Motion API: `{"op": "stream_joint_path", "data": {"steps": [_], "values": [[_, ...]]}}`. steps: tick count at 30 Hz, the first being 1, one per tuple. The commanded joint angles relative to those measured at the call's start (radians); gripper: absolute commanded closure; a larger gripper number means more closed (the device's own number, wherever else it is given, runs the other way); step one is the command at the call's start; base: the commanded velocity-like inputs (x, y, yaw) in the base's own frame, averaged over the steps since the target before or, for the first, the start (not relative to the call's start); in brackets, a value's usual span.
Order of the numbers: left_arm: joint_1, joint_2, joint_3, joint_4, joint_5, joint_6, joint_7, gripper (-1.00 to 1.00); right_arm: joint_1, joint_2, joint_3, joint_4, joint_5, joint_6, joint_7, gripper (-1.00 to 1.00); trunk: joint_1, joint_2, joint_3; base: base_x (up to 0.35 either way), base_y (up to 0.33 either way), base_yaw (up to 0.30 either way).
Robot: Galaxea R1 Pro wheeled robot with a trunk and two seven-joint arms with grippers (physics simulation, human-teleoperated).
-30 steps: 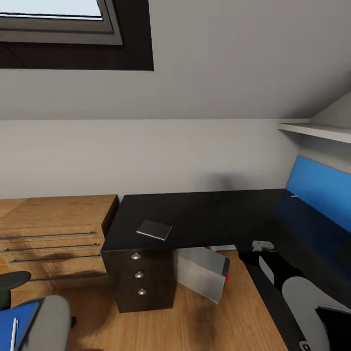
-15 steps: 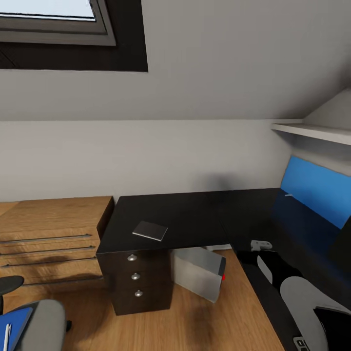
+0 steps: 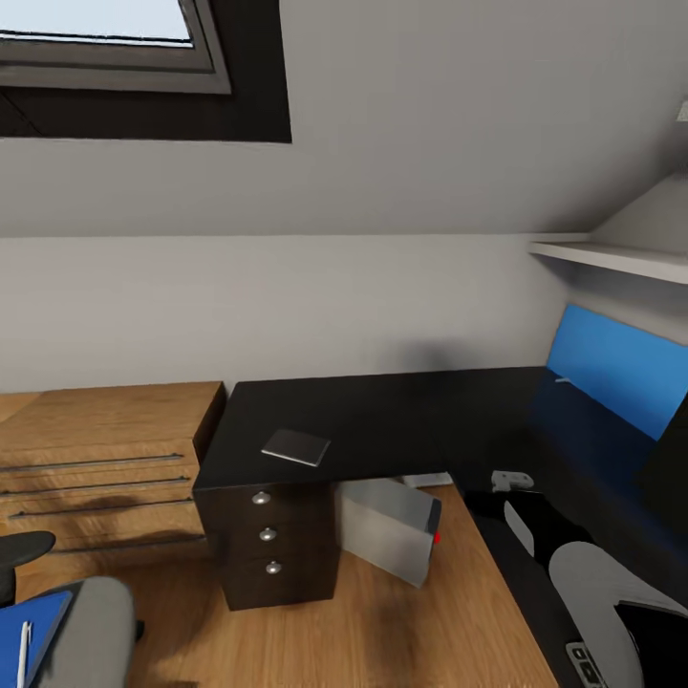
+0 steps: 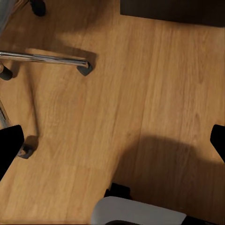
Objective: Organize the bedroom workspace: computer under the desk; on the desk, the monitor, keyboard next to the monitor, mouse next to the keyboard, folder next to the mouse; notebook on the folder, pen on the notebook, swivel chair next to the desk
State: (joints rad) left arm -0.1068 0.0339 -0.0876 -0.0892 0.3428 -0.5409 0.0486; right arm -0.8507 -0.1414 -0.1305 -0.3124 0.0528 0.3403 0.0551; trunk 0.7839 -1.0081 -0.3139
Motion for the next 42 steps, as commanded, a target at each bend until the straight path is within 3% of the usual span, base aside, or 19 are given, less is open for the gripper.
{"op": "stream_joint_path", "data": {"steps": [1, 21, 36, 42], "values": [[-0.001, 0.000, -0.008, 0.000, 0.004, -0.003, 0.005, -1.00, 0.000, 0.000, -0.008, -0.001, 0.005, 0.005, 0.005, 1.00, 0.000, -0.001, -0.001, -0.163, 0.000, 0.000], [-0.001, -0.001, -0.009, 0.000, 0.003, -0.004, 0.004, -1.00, 0.000, -0.008, -0.008, -0.003, 0.005, 0.005, 0.008, 1.00, 0.000, -0.001, -0.001, -0.028, 0.000, 0.000], [-0.001, -0.002, -0.011, 0.000, 0.001, -0.004, 0.004, -1.00, 0.002, -0.055, -0.006, 0.003, 0.009, -0.010, 0.053, 1.00, 0.000, -0.001, -0.001, -0.108, 0.000, 0.000], [-0.001, -0.002, -0.011, 0.000, 0.001, -0.004, 0.004, -1.00, 0.002, -0.067, -0.005, 0.004, 0.048, -0.063, 0.055, 1.00, 0.000, -0.001, -0.001, -0.158, 0.000, 0.000]]}}
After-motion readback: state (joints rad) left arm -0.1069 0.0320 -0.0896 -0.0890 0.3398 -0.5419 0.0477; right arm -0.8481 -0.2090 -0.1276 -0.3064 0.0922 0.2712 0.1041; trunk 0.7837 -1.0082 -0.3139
